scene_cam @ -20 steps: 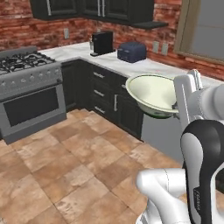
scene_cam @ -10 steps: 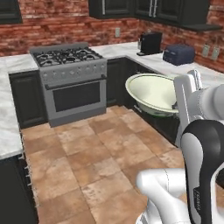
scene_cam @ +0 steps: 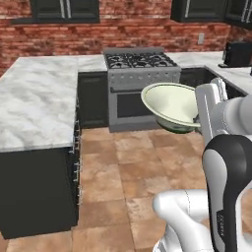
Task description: Pick the mug and place it in the sink. Pick the bowl and place it in the open cabinet and then close the cabinet.
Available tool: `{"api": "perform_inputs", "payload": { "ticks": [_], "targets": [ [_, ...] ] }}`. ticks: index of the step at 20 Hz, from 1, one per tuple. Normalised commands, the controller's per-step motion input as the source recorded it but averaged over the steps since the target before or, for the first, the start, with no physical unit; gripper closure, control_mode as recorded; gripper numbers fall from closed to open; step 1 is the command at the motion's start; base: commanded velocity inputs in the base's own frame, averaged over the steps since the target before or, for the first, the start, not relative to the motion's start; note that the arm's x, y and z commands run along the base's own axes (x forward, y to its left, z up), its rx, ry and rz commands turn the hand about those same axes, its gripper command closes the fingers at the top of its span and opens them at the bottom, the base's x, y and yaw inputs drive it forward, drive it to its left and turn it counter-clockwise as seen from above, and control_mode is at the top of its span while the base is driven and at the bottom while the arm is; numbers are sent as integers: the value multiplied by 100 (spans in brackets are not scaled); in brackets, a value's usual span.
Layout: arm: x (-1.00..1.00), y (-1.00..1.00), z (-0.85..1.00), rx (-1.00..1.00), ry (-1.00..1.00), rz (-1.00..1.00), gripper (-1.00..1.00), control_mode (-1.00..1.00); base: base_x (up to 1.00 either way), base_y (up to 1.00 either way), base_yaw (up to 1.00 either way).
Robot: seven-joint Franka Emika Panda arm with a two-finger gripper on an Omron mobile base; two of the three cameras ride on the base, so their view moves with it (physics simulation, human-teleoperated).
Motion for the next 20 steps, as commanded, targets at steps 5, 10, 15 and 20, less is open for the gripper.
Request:
{"api": "perform_inputs", "payload": {
  "ticks": [5,10,15,20],
  "targets": [
    [0,0,0,0,0,0,100,100,0,0,58],
    [0,0,0,0,0,0,100,100,0,0,57],
    [0,0,0,0,0,0,100,100,0,2,58],
    [0,0,0,0,0,0,100,100,0,0,61]
  ]
}}
